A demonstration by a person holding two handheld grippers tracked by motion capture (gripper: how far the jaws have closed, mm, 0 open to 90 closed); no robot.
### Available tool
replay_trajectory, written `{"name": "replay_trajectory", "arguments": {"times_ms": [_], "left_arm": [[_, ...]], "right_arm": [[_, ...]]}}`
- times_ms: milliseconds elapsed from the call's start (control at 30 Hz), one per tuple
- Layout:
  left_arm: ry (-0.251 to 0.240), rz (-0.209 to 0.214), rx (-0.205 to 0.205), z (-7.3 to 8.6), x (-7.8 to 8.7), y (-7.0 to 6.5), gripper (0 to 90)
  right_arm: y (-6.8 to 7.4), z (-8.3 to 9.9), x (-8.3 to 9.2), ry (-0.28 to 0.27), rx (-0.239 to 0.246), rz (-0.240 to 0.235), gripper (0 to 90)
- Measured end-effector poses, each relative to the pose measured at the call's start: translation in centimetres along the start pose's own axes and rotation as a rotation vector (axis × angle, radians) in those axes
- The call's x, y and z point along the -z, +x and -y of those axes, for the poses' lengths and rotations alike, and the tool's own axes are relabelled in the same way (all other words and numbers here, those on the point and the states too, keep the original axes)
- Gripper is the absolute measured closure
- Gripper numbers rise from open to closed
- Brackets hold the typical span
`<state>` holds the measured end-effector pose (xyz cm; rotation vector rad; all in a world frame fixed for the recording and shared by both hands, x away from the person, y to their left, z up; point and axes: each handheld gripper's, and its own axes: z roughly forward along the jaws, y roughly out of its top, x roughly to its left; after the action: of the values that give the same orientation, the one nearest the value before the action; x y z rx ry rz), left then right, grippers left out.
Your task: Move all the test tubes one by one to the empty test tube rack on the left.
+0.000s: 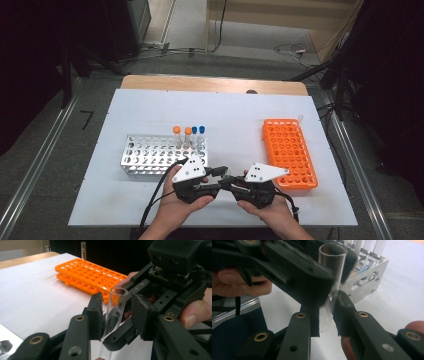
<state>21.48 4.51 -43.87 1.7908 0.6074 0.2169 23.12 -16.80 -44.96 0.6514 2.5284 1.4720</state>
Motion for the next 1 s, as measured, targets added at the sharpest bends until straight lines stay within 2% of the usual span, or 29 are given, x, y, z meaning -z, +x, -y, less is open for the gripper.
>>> {"name": "replay_trajectory", "arguments": {"times_ms": [167, 567, 733, 1000], "left_arm": [[0.007, -0.003, 0.005, 0.0, 0.0, 0.2, 73.9], [-0.006, -0.031, -0.022, -0.2, 0.4, 0.1, 77.1], [-0.022, -0.053, -0.011, -0.4, 1.2, 0.8, 77.1], [-0.047, -0.097, 0.005, -0.7, 2.7, 2.0, 77.1]], "right_arm": [[0.2, 0.0, 0.0, 0.002, 0.006, -0.013, 74.0], [0.1, -0.1, 0.2, -0.011, 0.000, -0.027, 71.5], [-0.3, -0.1, 0.7, -0.028, -0.009, -0.034, 59.7], [-1.3, -0.1, 2.1, -0.055, 0.009, -0.018, 28.4]]}}
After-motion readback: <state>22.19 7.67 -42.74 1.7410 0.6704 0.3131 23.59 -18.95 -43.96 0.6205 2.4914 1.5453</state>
